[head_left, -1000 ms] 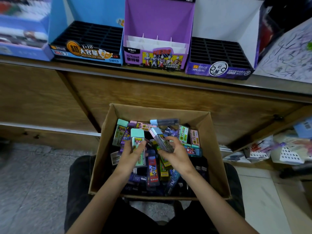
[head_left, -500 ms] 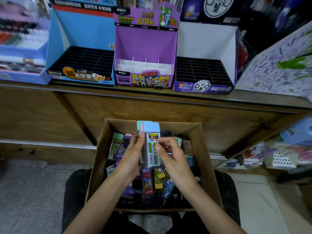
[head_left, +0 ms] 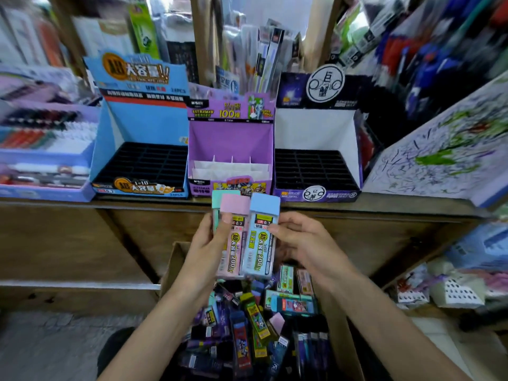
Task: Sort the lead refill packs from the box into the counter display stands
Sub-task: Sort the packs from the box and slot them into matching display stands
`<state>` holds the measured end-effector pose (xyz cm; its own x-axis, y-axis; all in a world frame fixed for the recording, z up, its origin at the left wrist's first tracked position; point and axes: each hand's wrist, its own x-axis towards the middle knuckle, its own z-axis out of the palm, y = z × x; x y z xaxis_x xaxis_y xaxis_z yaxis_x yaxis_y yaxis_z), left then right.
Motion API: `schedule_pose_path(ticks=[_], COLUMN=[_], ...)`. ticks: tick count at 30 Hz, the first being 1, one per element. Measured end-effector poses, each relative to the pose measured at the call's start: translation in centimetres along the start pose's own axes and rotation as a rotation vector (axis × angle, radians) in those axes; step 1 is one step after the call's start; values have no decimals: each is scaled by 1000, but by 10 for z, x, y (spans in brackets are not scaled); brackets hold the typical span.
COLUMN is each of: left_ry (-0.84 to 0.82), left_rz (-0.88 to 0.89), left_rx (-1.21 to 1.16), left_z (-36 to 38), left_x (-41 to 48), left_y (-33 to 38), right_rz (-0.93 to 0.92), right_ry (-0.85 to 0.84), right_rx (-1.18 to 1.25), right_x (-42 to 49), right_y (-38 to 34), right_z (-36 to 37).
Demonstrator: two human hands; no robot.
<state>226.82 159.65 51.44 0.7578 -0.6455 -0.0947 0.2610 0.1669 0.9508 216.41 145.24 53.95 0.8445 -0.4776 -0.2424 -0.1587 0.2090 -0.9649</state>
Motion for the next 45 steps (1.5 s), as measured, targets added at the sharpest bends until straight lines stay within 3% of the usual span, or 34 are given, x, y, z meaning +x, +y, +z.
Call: schedule_pose_path(ticks=[11,17,38,45], left_ry=[-11,10,-16,-30], left_rz=[164,178,170,158], left_rx=[124,133,144,134], left_z=[21,21,9,13], left_x=[42,43,47,47], left_y=[50,51,40,39], right_rz=[-499,-632,-574,-456], right_ry=[397,351,232,327], right_rx=[-181,-440,-494,-565], right_x=[66,128,170,174], right_y=[-104,-108,-90,-85], right_z=[-73,-62,-72,-70])
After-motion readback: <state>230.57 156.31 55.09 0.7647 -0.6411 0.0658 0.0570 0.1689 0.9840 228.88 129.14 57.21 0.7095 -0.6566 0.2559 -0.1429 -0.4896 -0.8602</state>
